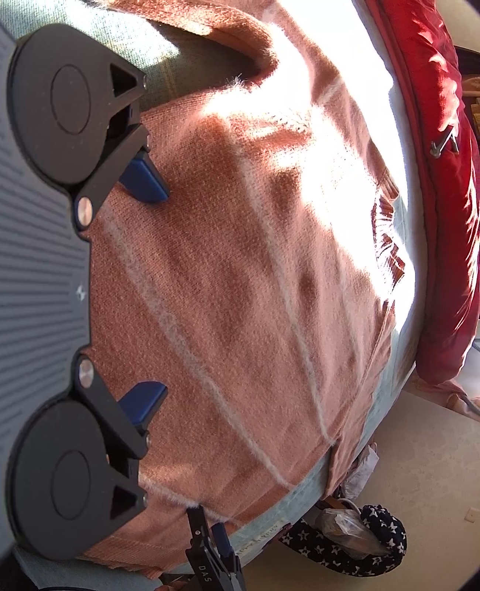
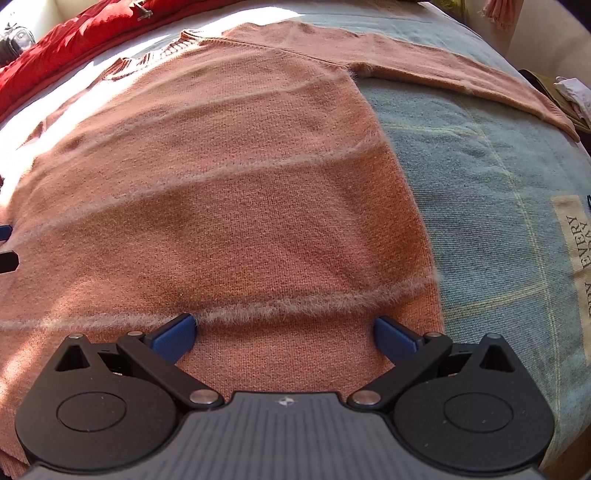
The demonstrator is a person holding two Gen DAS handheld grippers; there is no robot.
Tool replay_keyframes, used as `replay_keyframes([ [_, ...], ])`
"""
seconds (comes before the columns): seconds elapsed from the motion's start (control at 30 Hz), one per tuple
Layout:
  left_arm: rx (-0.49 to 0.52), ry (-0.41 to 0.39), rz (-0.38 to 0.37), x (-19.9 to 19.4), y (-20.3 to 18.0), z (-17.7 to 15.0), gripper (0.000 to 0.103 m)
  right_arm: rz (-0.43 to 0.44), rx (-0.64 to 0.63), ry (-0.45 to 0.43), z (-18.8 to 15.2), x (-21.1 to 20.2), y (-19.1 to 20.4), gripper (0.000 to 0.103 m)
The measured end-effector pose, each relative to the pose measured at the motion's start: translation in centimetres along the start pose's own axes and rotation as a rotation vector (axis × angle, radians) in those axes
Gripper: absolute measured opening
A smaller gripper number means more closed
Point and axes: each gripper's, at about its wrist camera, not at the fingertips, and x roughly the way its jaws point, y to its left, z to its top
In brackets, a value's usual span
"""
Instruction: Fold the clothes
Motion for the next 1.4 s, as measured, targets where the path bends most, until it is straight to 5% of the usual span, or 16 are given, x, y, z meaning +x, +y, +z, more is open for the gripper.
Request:
replay_keyframes([
  [0.4,-0.1,-0.009,0.062,-1.3,-0.6,1.2,0.102,0.0,-0.028,0.008,0.7,-0.6,0.4,0.103],
  [0.6,-0.049,-0.078,0.088,-0.1,-3.3,5.9,0.102,0.04,-0.073,-0.121,3.3,-2.4,1.1,0.103],
  [0.9,-0.034,-0.11,0.033,6.7,-8.7,11.8,0.102,-0.004,-0.168,-0.139,5.0,2.5,2.5,0.103],
  [1.07,-0.073,-0.098,-0.139,8.5,-10.9,11.7,0.102,0.037,-0.149,-0.203,3.8,2.3,1.5,0.103],
  [1.23,-0.085,-0.021,-0.092,12.2,-9.6,12.2,0.102,0.031,-0.146,-0.219,3.8,2.5,1.7,0.103],
  [1.4,-0.087,-0.065,-0.115,11.1,-9.5,14.3,0.102,0.045,-0.141,-0.263,3.1,2.5,1.4,0.103],
])
